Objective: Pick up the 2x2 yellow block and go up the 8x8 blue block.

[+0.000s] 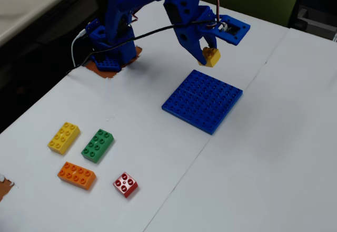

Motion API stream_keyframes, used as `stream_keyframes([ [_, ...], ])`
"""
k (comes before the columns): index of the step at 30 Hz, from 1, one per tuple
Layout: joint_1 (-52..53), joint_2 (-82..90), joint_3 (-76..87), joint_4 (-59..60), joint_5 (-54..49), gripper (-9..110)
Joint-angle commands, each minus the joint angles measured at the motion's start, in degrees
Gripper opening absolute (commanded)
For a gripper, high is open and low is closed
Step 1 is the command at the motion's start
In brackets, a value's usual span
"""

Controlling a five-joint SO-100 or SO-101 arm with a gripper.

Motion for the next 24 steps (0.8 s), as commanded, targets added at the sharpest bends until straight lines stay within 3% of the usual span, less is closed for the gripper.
stream_keyframes([
  [1,-1.0,0.4,-0.3,0.4,0.2,0],
  [8,1.5,5.4,9.1,0.6,-3.6,0],
  [24,5.9,2.7,4.0,0.0,-2.3,0],
])
